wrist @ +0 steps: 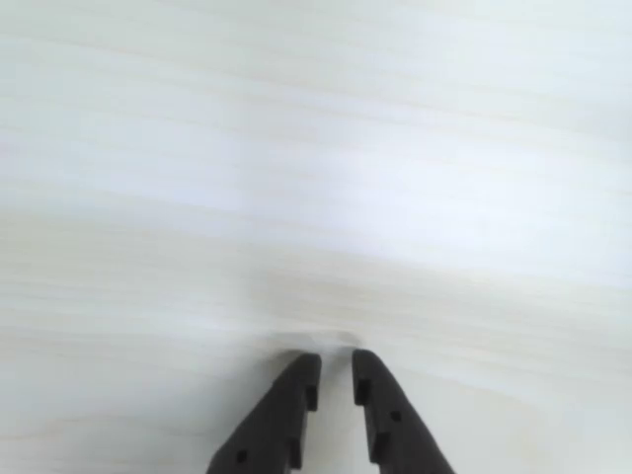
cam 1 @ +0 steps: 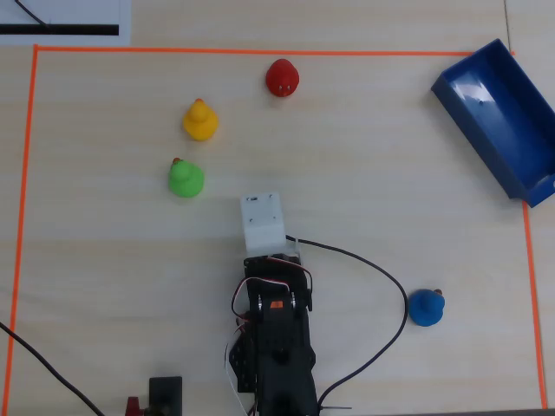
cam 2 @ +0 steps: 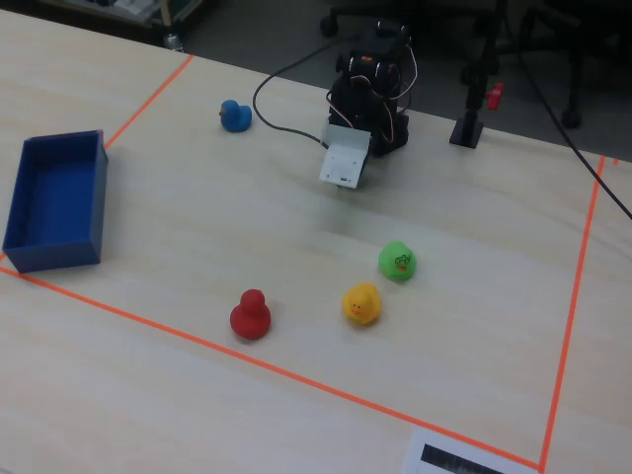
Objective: Grasp red duck and put it into box.
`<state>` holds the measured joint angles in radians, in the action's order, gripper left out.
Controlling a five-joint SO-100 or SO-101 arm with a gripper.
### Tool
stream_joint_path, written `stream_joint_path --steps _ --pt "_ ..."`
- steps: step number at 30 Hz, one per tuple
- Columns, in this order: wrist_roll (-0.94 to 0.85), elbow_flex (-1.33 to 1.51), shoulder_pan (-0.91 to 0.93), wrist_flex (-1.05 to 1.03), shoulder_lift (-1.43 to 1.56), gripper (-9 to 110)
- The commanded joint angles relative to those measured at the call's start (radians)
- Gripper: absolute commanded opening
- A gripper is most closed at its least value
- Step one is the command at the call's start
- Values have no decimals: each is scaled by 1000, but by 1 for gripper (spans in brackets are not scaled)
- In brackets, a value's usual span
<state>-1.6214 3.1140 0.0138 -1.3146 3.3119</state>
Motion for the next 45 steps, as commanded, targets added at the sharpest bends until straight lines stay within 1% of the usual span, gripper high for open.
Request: stream_joint_path --steps 1,16,21,45 --pt "3 -3 6 -31 -2 1" --pt "5 -3 6 -31 -2 1" --pt "21 -3 -37 -32 0 1" --pt "9 -3 -23 -20 0 0"
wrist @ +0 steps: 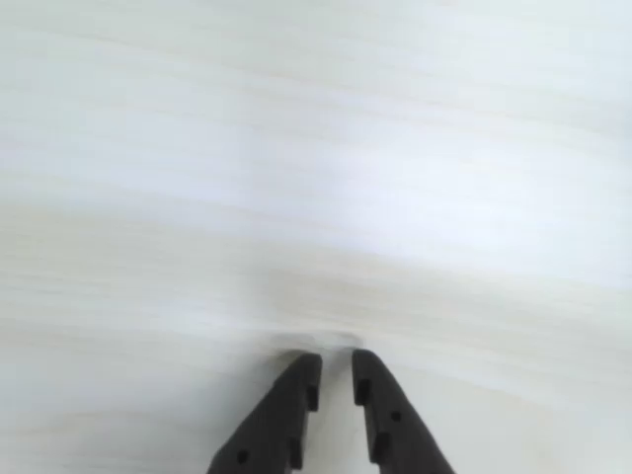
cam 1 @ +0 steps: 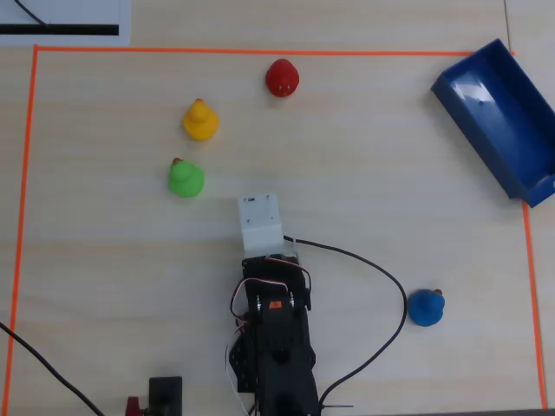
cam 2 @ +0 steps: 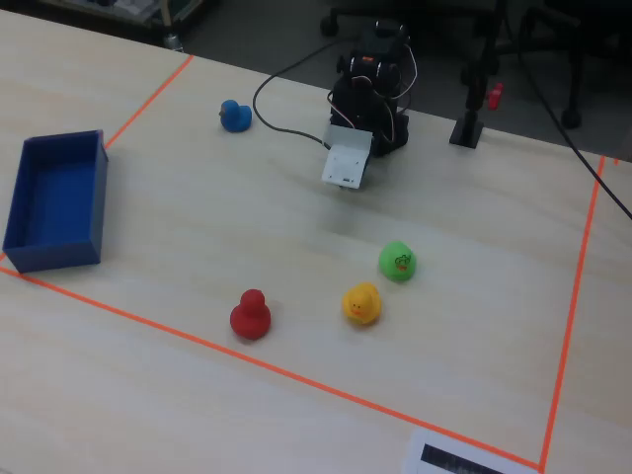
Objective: Grasp red duck and put it into box.
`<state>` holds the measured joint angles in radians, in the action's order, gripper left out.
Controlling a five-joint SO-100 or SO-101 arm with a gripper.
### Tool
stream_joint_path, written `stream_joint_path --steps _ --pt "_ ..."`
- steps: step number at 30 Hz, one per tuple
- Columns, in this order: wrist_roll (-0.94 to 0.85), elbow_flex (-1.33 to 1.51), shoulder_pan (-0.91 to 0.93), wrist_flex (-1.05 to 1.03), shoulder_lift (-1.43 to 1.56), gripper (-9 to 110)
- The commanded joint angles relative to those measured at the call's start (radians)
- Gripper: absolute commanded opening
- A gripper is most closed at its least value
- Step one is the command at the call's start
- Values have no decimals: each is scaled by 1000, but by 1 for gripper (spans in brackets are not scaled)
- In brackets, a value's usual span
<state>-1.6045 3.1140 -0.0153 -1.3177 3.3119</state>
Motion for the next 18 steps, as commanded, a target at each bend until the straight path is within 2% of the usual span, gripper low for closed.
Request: stream_joint_path --steps 1,5,10,13,18 --pt "-15 -3 6 -6 0 0" --pt "-38 -3 14 106 0 0" --pt "-40 -3 37 374 -51 3" --pt "-37 -9 48 607 -178 4" --pt "5 -126 46 916 -495 14"
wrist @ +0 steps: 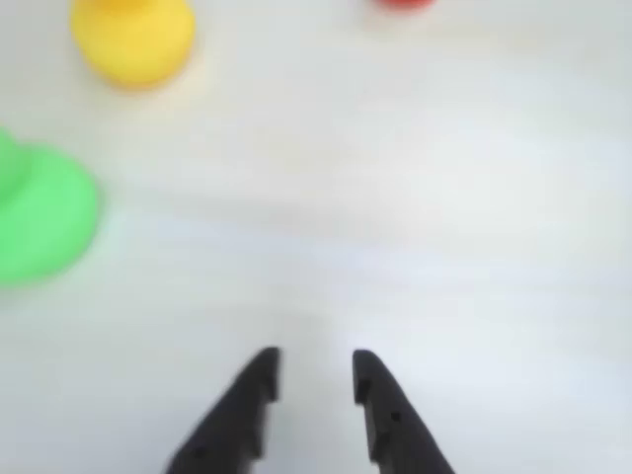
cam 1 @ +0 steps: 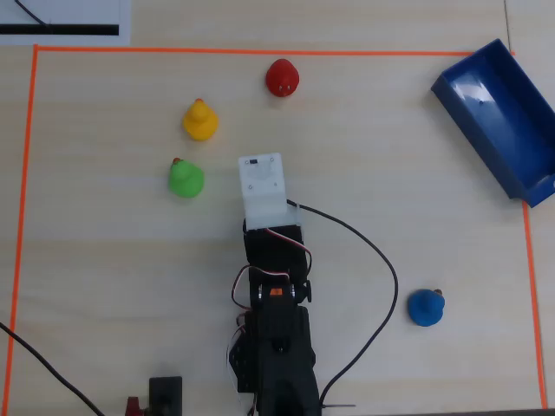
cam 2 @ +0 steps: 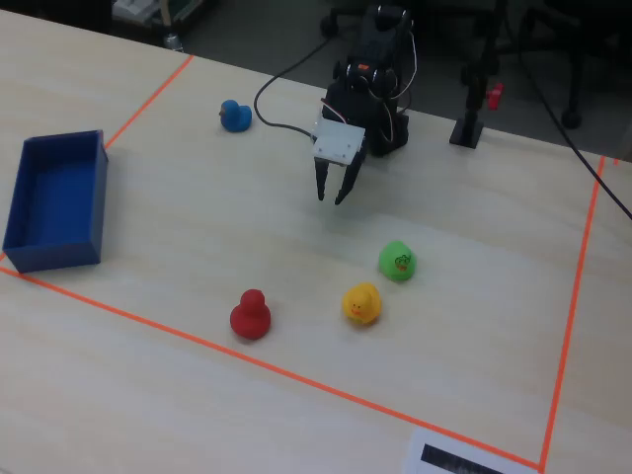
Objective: Grasp red duck and put it into box.
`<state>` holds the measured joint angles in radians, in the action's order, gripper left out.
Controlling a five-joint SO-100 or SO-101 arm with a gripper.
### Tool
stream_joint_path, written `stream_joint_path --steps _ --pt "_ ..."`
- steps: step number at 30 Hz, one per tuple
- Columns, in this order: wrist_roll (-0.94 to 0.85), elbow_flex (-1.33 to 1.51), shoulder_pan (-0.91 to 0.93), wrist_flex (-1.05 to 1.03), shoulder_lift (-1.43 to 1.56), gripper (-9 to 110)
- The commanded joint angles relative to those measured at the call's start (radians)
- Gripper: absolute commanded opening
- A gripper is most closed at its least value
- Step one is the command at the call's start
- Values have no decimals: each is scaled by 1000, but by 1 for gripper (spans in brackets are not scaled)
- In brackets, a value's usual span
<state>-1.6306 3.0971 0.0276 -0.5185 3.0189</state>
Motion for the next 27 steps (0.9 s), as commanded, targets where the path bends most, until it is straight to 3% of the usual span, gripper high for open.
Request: stream_joint_path --steps 1,11,18,27 --pt "46 -143 2 161 -265 15" --pt "428 -459 38 842 -862 22" --pt "492 -653 55 1063 -1195 23" --pt "442 -940 91 1223 -1611 25"
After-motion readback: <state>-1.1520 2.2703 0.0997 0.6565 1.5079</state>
